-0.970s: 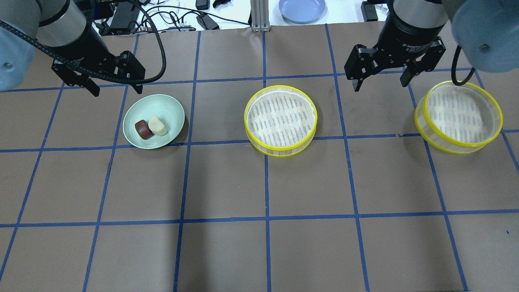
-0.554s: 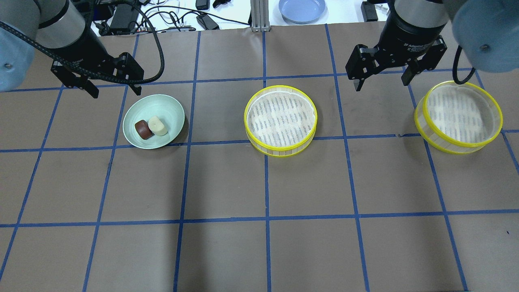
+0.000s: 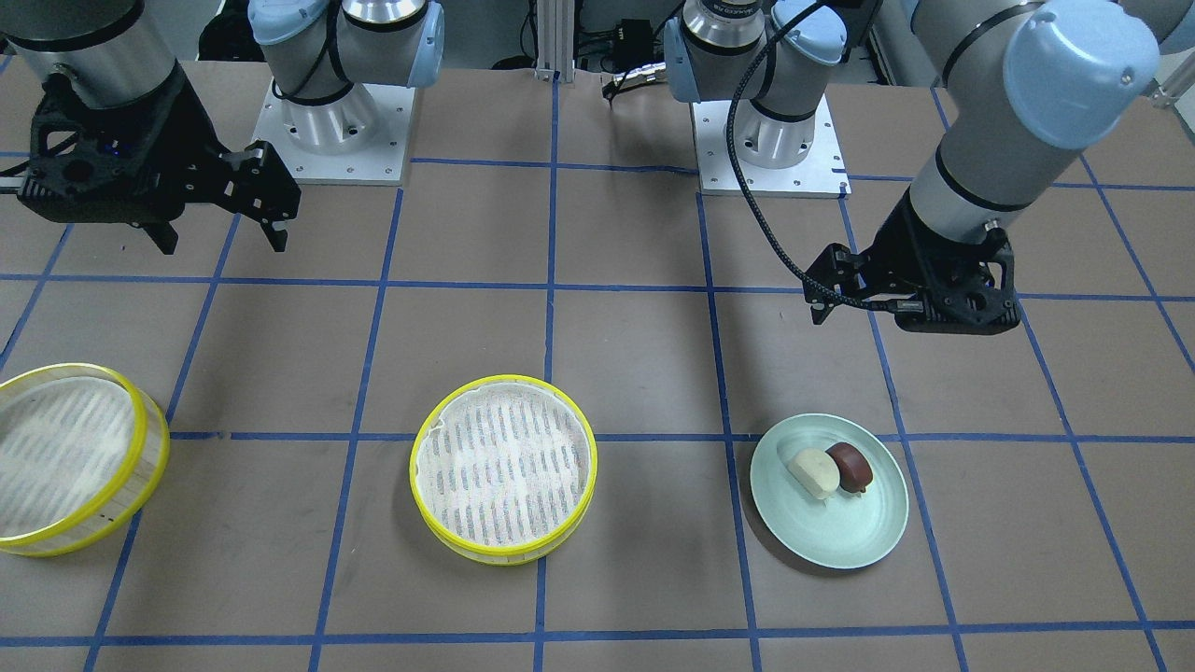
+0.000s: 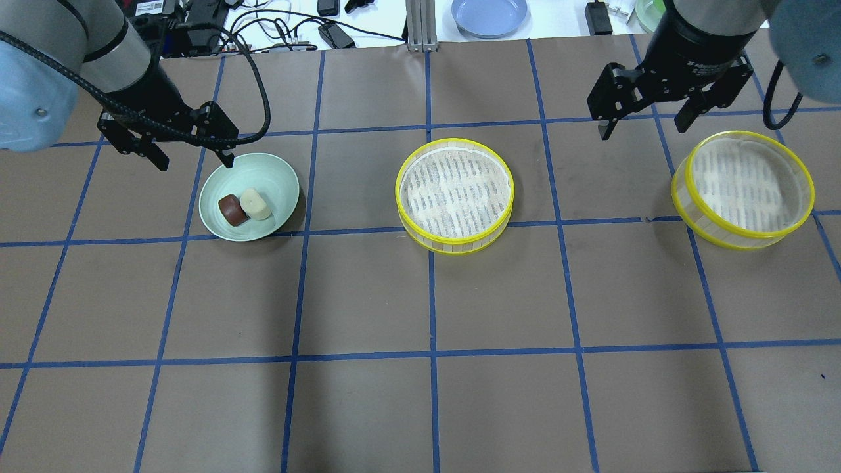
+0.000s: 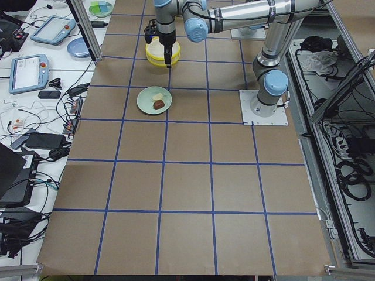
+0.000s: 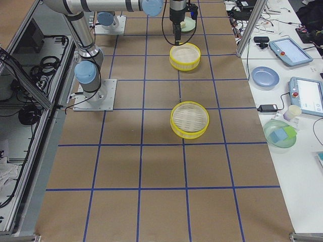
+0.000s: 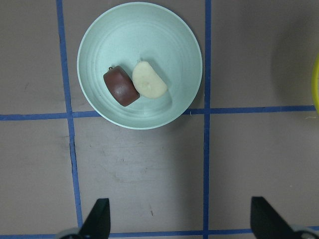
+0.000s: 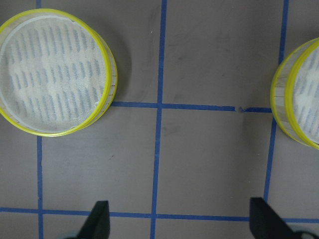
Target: Stack buns with steamer
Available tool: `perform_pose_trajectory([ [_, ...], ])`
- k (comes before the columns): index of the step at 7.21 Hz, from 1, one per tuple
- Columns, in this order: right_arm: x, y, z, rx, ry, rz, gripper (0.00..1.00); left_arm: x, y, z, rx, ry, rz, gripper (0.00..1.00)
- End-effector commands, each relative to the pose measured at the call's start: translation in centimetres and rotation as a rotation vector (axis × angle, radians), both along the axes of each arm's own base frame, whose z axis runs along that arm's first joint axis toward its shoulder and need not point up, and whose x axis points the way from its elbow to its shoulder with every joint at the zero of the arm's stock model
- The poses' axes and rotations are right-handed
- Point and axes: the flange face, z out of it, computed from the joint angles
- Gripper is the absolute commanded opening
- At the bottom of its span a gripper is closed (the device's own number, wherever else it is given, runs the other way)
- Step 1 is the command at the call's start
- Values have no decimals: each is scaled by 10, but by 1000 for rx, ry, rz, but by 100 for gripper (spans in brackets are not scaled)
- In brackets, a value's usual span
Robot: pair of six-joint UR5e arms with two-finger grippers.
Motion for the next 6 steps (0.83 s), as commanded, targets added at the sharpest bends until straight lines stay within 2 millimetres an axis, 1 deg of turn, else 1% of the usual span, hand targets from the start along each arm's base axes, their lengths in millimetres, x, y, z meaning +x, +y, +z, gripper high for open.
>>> perform_pose_trajectory([
  [1, -42, -5, 1, -2, 5, -76, 100, 14, -27, -51, -27, -1, -113, 100],
  [3, -94, -9, -2, 3, -7, -186, 100, 17, -47, -93, -6, 11, -247, 100],
  [4, -116, -10, -2, -2, -4, -215, 100, 19, -58, -120, 6, 17, -351, 100],
  [5, -146, -14, -4, -32, 2, -262, 100, 21, -68, -140, -3, 17, -440, 100],
  [6, -170, -28, -11, -77, 15, -287, 100, 22, -77, -163, 2, 21, -490, 100],
])
